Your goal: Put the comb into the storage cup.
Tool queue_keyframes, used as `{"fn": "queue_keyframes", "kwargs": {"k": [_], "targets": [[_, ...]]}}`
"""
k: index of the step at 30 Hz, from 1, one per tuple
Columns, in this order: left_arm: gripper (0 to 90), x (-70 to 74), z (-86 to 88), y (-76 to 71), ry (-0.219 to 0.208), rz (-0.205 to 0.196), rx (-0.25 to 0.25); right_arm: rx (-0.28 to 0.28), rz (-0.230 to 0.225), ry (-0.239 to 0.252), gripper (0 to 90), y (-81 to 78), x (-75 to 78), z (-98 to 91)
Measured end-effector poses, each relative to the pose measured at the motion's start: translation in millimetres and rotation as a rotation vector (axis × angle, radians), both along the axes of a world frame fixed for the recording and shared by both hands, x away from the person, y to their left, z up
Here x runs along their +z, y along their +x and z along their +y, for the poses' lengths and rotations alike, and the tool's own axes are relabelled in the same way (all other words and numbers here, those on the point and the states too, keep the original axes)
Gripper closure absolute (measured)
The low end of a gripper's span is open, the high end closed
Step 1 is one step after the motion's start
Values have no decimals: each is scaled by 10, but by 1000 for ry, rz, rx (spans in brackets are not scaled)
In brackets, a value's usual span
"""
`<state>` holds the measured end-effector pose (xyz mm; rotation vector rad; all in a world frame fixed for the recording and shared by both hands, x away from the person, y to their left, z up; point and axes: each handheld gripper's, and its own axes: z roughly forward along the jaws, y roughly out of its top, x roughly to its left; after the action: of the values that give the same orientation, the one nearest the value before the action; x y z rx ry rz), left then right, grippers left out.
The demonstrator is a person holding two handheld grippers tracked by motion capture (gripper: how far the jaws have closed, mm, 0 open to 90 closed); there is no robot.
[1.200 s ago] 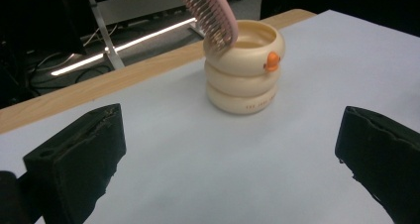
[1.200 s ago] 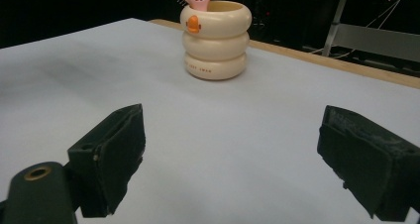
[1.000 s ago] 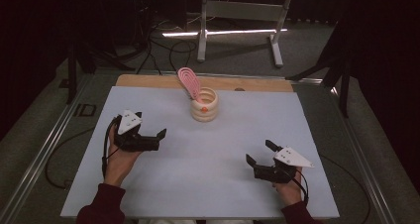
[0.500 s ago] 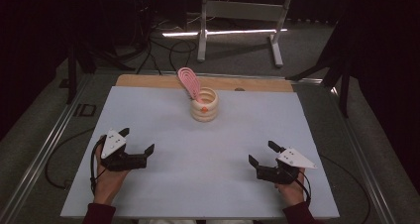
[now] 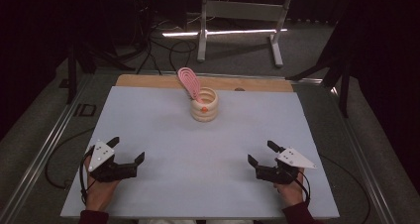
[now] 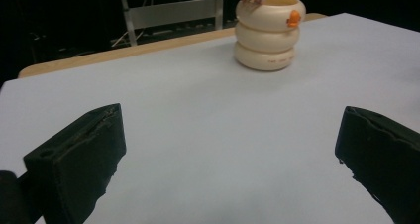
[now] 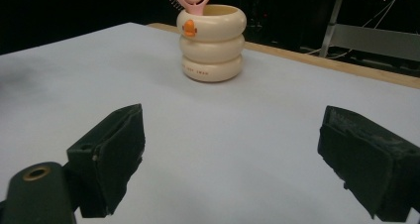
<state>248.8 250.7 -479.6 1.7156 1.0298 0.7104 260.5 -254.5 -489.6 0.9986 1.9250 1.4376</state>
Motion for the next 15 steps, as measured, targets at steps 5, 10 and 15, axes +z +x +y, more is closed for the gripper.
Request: {"fn": "queue_keyframes", "kwargs": {"k": [5, 10, 15], "targets": [[2, -24, 50, -67, -3, -17, 32, 3, 0, -5, 110, -4, -4, 2], [2, -27, 137, -148, -39, -48, 73, 0, -3, -17, 110, -28, -7, -18], [2, -20, 145, -159, -44, -61, 85, -14, -13, -52, 110, -51, -16, -24]]}}
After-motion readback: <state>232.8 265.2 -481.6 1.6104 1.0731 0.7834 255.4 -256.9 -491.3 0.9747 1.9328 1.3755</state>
